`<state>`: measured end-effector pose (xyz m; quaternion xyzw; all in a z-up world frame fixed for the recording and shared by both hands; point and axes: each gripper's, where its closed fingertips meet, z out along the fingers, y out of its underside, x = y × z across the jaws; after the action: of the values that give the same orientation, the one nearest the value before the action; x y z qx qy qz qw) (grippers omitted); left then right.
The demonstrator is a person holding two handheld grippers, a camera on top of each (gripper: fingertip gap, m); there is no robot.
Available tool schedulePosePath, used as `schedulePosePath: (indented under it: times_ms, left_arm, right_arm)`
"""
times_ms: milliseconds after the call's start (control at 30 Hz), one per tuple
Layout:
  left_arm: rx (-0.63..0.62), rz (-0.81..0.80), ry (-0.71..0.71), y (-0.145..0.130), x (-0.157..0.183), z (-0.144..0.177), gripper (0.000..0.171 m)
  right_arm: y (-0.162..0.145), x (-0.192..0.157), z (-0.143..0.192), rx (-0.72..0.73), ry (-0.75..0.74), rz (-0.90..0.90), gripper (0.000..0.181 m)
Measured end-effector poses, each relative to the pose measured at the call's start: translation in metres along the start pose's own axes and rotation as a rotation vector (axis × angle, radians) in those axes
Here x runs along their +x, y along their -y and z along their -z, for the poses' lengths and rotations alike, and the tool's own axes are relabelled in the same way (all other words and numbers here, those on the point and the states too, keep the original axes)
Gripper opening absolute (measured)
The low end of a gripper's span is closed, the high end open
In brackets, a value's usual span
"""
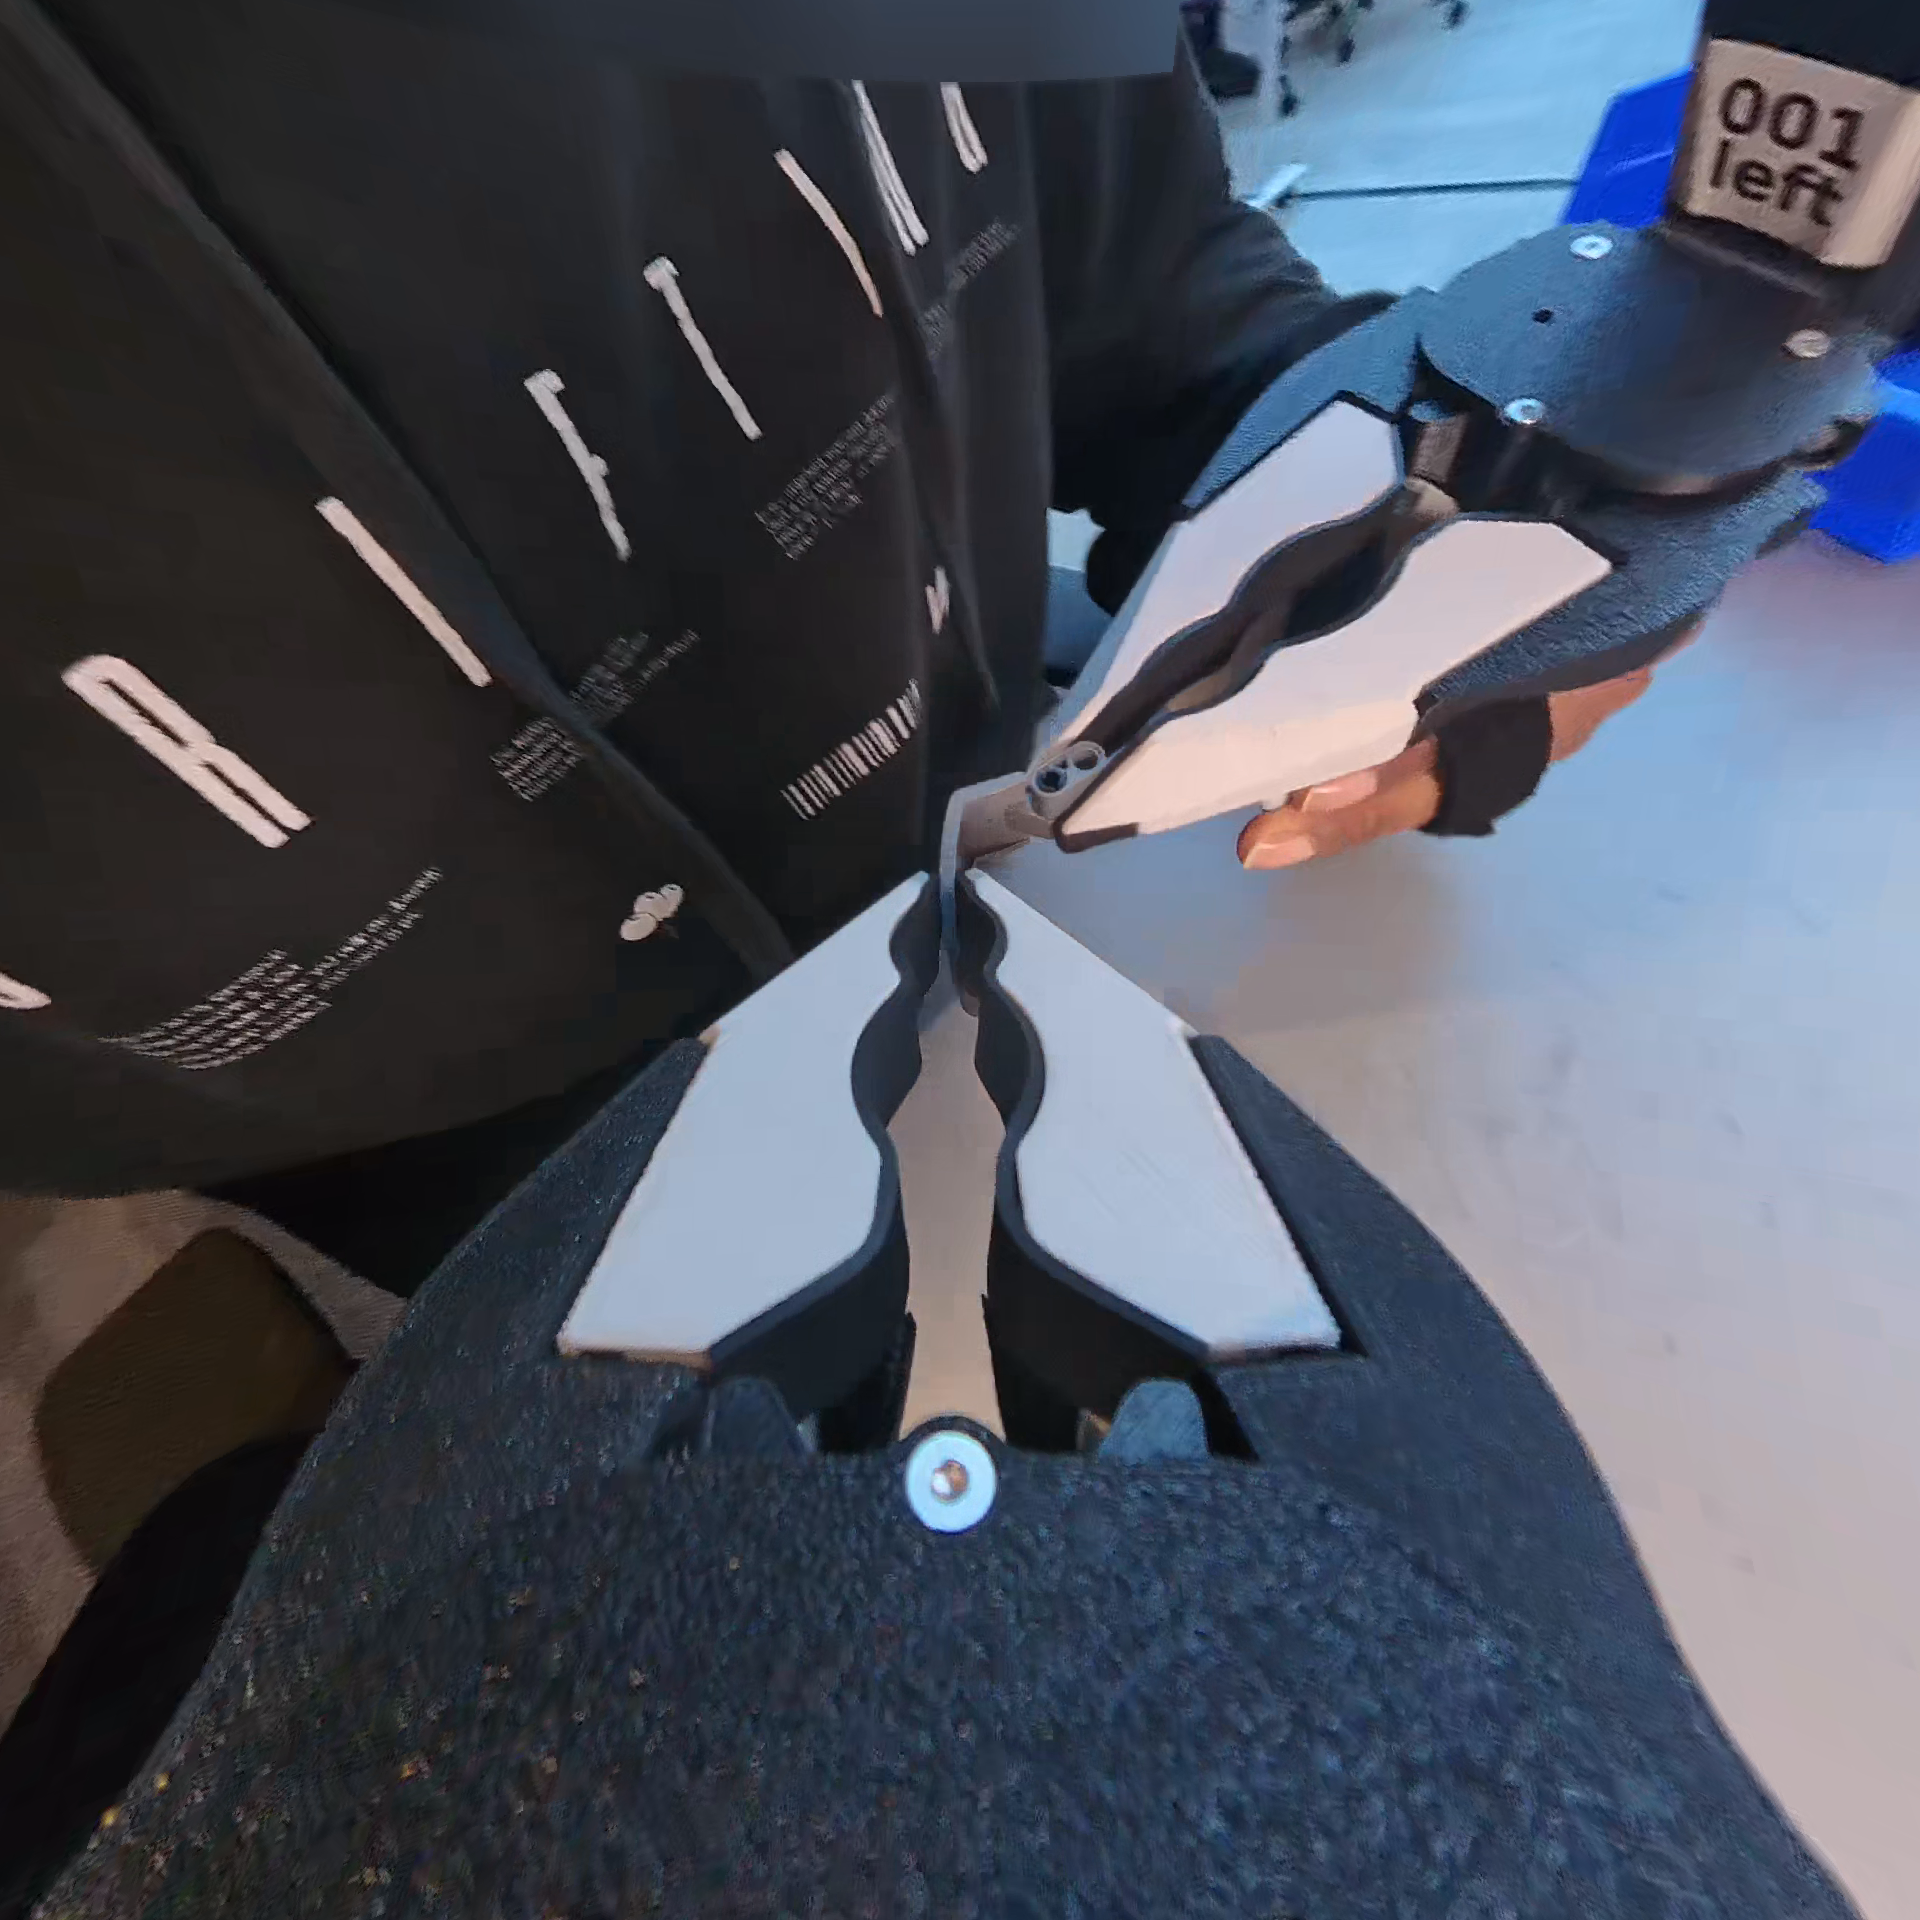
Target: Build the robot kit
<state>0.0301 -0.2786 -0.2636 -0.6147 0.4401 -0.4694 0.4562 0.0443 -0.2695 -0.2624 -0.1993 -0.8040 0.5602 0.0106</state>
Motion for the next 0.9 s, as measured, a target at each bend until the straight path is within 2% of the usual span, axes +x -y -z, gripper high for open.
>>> schedulePosePath:
  times_ms: [267,533,667,800,900]
  left_arm:
    - [0.033,-0.002,-0.256,0.006,0.033,-0.011,0.006]
    - [0.022,-0.034,-0.381,0.005,0.05,-0.016,0.006]
    - [0.007,-0.02,-0.354,0.001,0.045,-0.016,0.006]
    - [-0.035,-0.001,-0.236,-0.008,0.026,-0.012,0.009]
    - [-0.088,-0.009,-0.139,-0.016,0.012,-0.008,0.024]
  right_arm:
    - [0.011,-0.026,-0.011,0.038,0.319,-0.071,0.002]
    - [0.014,-0.038,-0.02,0.029,0.436,-0.064,0.002]
    - [0.01,-0.035,-0.02,0.013,0.401,-0.062,0.002]
    - [0.0,-0.022,-0.014,-0.014,0.296,-0.066,0.002]
    - [-0.009,-0.016,-0.013,-0.052,0.24,-0.061,0.002]
